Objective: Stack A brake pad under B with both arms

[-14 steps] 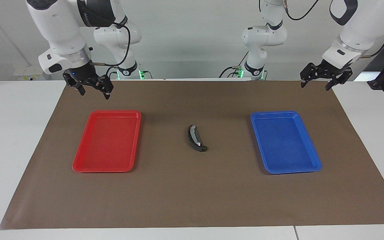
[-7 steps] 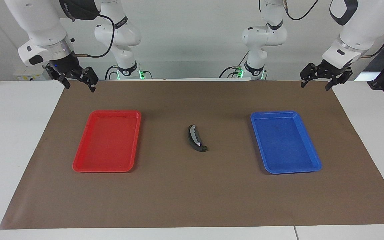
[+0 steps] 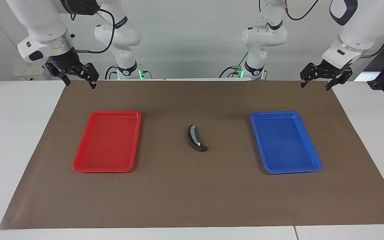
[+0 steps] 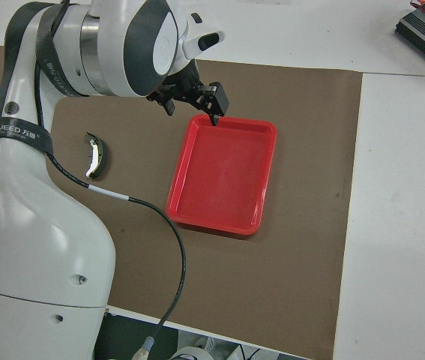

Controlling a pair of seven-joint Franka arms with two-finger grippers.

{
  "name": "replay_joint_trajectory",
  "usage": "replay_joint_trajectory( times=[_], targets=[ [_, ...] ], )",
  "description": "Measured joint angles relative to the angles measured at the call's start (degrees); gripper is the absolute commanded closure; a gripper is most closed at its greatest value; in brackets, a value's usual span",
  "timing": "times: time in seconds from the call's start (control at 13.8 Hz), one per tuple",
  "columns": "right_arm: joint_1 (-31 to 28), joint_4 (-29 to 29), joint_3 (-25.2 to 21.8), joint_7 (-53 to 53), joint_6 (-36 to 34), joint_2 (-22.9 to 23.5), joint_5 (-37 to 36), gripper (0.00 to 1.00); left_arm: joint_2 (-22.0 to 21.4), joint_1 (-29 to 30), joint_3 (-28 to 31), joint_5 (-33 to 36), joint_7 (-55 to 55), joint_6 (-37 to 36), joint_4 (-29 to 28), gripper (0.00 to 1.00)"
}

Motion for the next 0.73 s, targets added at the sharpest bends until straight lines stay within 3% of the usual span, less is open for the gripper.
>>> replay_joint_trajectory(
  times=[0.73],
  targets=[
    [0.10,0.65,0.21,1.15,-0.60,0.84,0.22,0.00,0.00,0.00,0.00,0.00,0.00,0.00,0.00,0.00]
  ],
)
